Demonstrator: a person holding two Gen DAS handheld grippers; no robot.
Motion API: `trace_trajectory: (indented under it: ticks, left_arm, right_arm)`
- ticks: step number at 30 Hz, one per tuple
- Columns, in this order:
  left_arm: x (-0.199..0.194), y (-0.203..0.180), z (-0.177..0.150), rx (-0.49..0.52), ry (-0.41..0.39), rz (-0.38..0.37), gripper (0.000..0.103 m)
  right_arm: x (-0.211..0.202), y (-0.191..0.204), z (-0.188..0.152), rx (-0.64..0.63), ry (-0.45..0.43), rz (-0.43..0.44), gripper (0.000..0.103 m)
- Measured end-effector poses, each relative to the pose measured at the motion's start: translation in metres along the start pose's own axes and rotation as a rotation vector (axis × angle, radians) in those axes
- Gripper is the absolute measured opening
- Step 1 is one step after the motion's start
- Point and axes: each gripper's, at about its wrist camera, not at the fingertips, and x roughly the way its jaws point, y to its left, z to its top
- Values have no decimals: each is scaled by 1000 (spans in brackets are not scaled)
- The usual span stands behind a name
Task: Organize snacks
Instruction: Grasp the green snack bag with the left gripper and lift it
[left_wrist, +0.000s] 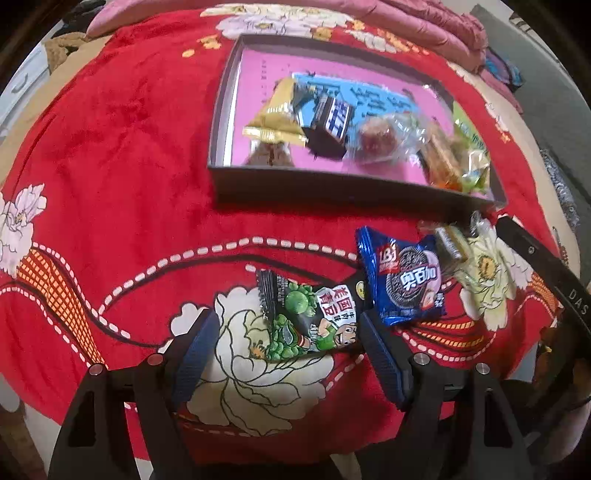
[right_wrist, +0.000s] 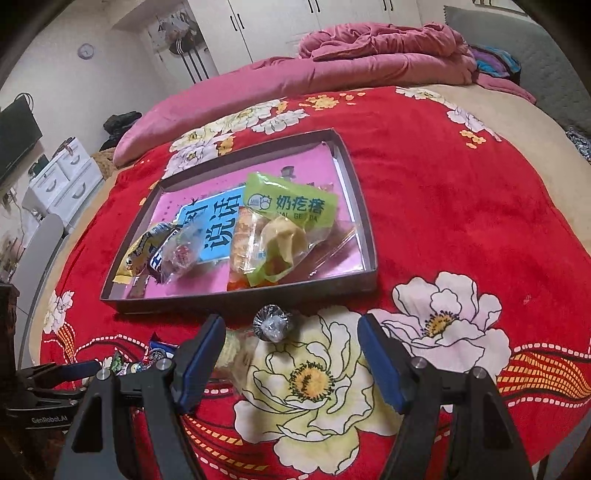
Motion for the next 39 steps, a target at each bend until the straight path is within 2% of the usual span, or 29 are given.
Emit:
trace_trajectory:
  ticks: [10, 13, 14, 16, 19, 23, 29, 31, 33, 39]
  left_arm:
    - [6, 10, 3, -51, 21, -36, 80]
    - [6, 14, 3, -66, 21, -46, 80]
    - [6, 14, 3, -70, 21, -49, 80]
    - [6, 14, 4, -74, 19, -50, 80]
    - [2, 18, 1, -75, 11, -43, 80]
    - [5, 17, 2, -74, 16, -46, 80]
    - [9, 5, 4, -45, 26, -31, 79]
    - [11, 2, 4, -33, 31, -38, 76]
    - [12, -2, 4, -18, 34, -53, 68]
    - [17, -5, 6, -15, 48, -78, 56]
  right_arm:
    - [13, 2, -2, -12, 55, -45, 74]
    - [19, -2, -2, 4, 80, -30, 73]
    - [22, -3, -3, 9, 93, -16, 72]
    - [27, -4, -4, 14, 116, -7, 61]
    - [32, -6, -4, 25, 120, 10, 53]
    - [37, -3, -3, 19, 113, 38, 50]
    - [46, 10, 0, -36, 104, 37, 44]
    - [50, 13, 1, -49, 106, 36, 41]
    - [53, 14, 2, -57, 108, 44, 38]
    - [56, 10, 4, -36, 109, 73, 38]
